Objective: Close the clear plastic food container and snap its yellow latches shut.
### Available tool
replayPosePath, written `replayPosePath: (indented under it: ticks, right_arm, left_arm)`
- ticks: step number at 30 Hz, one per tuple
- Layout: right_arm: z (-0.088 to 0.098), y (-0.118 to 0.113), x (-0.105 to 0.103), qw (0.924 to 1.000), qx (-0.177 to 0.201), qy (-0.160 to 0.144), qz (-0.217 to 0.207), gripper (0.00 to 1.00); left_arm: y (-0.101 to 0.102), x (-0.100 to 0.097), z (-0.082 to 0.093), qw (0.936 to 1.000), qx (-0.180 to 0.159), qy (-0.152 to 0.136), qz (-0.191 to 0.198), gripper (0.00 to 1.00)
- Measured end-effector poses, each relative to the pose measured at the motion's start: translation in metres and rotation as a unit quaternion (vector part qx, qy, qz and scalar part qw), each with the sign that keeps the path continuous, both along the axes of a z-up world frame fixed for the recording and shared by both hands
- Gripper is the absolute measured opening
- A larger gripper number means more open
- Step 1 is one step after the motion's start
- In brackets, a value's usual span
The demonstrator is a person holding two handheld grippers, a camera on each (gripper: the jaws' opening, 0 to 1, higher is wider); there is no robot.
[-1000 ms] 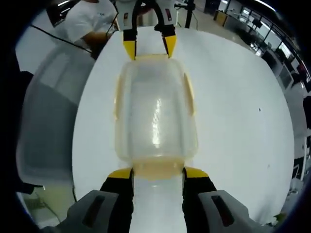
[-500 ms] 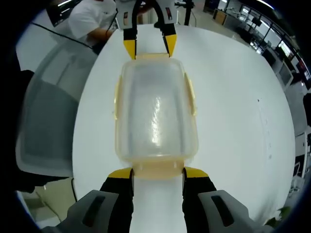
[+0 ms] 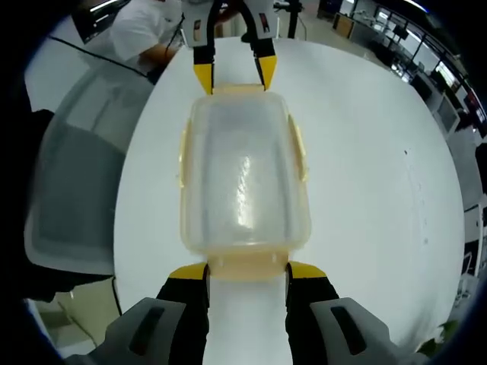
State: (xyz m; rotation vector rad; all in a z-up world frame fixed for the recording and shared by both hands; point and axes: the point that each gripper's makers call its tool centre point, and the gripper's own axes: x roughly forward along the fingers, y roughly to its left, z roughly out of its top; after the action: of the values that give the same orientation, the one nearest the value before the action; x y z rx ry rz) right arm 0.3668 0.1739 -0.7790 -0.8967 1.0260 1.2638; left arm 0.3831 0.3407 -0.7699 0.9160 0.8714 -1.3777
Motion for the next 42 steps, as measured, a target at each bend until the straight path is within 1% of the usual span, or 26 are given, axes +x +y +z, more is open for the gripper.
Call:
replayPosePath:
  ticks: [9,18,22,32,33,34,35,36,37,39,42]
  right_arm:
    - [-0.001,-0.002,0.001,1.0000,-0.002,-0.001,0.005,0.38]
    - [-0.006,0.000,-0.002,0.9999,0.002,-0.007,0.008,0.38]
    - [-0.009,0.000,-0.002,0.9999,0.000,-0.011,0.009,0.38]
    - [-0.008,-0.001,-0.002,0.9998,0.012,-0.012,0.009,0.39]
    - [-0.008,-0.001,-0.002,0.9999,0.010,-0.012,0.005,0.39]
    - [-0.008,-0.002,-0.002,0.9999,0.008,-0.012,0.005,0.39]
    - [-0.009,-0.002,-0.002,0.9999,0.007,-0.012,0.005,0.39]
    - [-0.009,-0.002,-0.002,0.9999,0.006,-0.013,0.005,0.39]
    - [-0.009,-0.003,-0.002,0.9999,0.006,-0.015,0.007,0.39]
    - [-0.009,-0.005,-0.002,0.9999,0.002,-0.014,0.010,0.38]
    - [-0.012,-0.011,-0.002,0.9997,-0.011,-0.016,0.014,0.34]
  left_arm:
    - [-0.001,0.000,-0.004,1.0000,0.007,0.005,0.002,0.38]
    - [-0.002,-0.001,-0.006,0.9999,0.014,0.000,-0.003,0.38]
    - [-0.004,0.000,-0.009,0.9996,0.025,-0.001,-0.009,0.38]
    - [-0.003,-0.001,-0.012,0.9991,0.035,-0.009,-0.022,0.38]
    - [-0.002,-0.001,-0.013,0.9990,0.040,-0.007,-0.021,0.36]
    - [-0.002,-0.002,-0.012,0.9990,0.039,-0.004,-0.020,0.30]
    - [-0.002,-0.004,-0.012,0.9989,0.039,-0.001,-0.028,0.25]
    - [-0.002,-0.004,-0.012,0.9988,0.039,0.000,-0.028,0.22]
    - [-0.002,-0.003,-0.012,0.9988,0.038,-0.003,-0.029,0.23]
    - [-0.002,0.000,-0.010,0.9993,0.033,-0.003,-0.018,0.28]
    - [-0.001,0.000,-0.009,0.9992,0.035,-0.005,-0.018,0.29]
